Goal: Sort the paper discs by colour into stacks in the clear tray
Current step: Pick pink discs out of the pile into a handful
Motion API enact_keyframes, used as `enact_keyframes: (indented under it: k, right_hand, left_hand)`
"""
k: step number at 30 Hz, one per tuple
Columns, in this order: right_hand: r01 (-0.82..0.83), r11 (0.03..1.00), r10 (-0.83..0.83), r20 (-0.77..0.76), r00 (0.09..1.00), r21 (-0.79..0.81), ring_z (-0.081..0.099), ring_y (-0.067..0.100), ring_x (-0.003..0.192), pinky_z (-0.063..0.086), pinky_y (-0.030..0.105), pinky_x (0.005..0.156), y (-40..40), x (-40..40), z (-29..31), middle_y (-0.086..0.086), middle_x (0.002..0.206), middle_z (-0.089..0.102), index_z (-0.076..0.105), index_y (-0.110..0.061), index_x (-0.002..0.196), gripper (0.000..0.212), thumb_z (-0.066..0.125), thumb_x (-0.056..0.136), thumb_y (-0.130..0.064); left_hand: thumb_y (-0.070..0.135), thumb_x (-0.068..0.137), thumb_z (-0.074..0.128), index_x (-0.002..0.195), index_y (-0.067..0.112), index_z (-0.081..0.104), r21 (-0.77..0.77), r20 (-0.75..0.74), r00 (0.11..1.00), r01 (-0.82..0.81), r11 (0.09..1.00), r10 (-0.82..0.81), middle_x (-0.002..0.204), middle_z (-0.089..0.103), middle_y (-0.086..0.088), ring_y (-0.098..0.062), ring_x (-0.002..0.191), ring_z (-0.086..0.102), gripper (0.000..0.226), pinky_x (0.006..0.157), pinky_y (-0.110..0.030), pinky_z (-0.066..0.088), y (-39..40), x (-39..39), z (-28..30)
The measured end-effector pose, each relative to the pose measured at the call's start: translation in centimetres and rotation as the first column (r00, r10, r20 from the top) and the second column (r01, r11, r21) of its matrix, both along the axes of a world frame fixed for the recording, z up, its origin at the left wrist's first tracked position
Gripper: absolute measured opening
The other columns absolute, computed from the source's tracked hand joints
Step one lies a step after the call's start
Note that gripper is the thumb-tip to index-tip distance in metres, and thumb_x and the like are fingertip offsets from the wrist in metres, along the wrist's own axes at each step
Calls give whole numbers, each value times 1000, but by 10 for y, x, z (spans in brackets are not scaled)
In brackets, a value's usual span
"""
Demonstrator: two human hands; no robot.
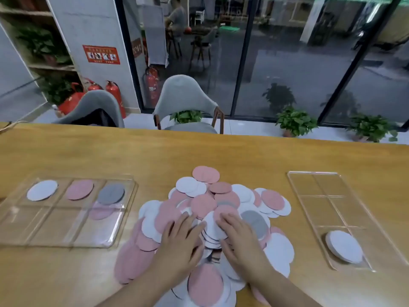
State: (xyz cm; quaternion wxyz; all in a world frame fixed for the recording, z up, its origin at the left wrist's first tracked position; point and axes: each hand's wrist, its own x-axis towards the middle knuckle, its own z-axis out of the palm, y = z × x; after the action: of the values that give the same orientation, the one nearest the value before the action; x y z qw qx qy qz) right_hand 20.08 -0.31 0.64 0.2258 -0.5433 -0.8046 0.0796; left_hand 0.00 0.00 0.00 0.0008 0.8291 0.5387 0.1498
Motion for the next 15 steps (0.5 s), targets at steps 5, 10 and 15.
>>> enact_keyframes:
  k: [5,10,15]
  right_hand:
    - [136,980,-154,-113,982,-147,37,14,119,32,28,96,7,-4,10,-4,133,45,57,-28,109,48,26,90,-60]
    - [170,971,-180,-48,982,-169,33,19,127,25,24,99,14,0,13,-6,136,42,48,-21,124,47,39,89,-52]
    - [201,976,-213,-147,966,-89,40,17,117,32,28,98,13,-1,12,-3,127,47,48,-16,127,56,57,81,-47]
  left_hand:
    - [43,81,45,105,29,54,41,127,992,-19,999,14,118,53,2,-18,119,38,29,93,-30,25,8,11,6]
    - [47,77,47,100,27,51,94,173,985,-38,995,22,115,54,2,-15,112,42,31,91,-29,27,10,15,0]
    - [50,79,46,103,28,51,79,205,978,-68,995,51,119,56,4,-14,110,45,34,91,-28,26,9,14,-7]
